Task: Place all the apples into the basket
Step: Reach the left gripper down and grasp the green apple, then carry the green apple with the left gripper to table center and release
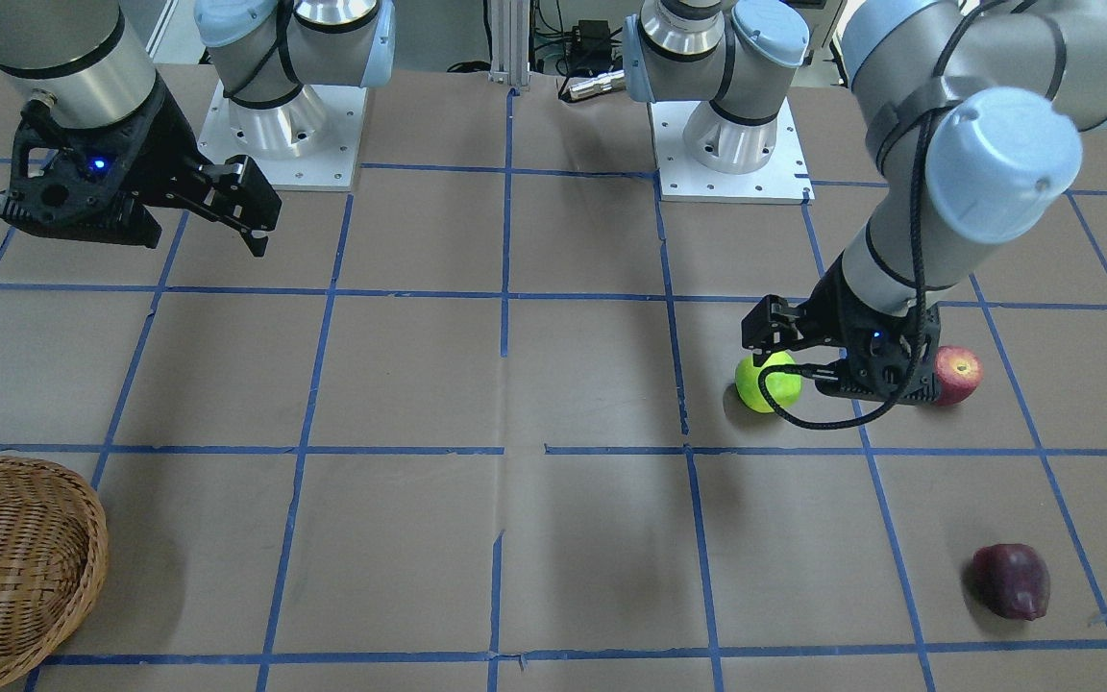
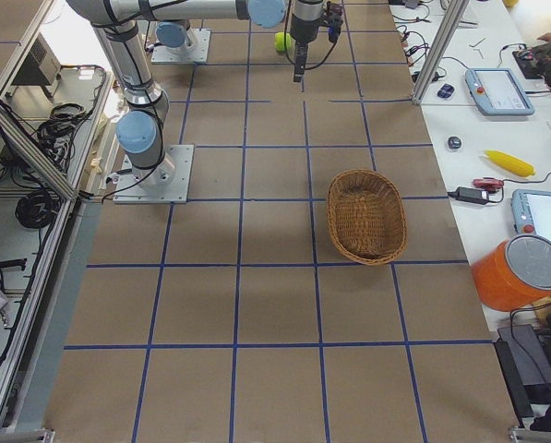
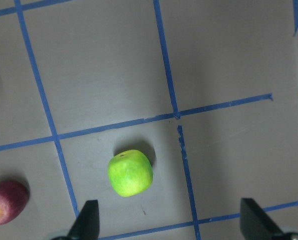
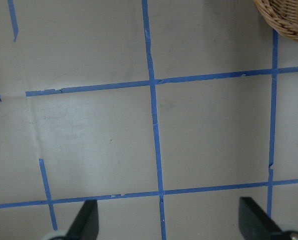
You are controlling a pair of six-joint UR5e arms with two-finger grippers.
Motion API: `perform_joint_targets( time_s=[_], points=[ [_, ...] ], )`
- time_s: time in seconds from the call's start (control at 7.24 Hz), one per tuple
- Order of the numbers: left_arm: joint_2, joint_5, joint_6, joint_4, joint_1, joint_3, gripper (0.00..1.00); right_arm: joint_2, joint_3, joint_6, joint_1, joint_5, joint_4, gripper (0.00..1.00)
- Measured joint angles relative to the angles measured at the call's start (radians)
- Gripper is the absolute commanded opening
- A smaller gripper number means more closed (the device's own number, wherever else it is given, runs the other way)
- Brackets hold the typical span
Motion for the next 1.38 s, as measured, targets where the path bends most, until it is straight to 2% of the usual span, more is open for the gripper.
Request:
perform_joint_targets(
  time_s=[0.28, 0.55, 0.83, 1.38],
  points=[
    [-0.036, 0.043, -0.020, 0.162, 0.005, -0.150, 1.00, -0.001, 0.000, 0.001, 0.000, 0.000, -0.001, 1.00],
    [-0.077, 0.127, -0.020, 0.245, 0.006, -0.237, 1.00, -0.001, -0.001, 0.003, 0.000, 0.000, -0.003, 1.00],
    [-0.121, 0.179, -0.036, 0.260, 0.011, -0.262, 1.00, 0.001, 0.000, 0.001, 0.001, 0.004, -0.006, 1.00],
    [-0.167, 0.180, -0.091, 0.254, 0.018, -0.278, 1.00, 0.005, -0.001, 0.002, 0.000, 0.009, -0.009, 1.00]
  ],
)
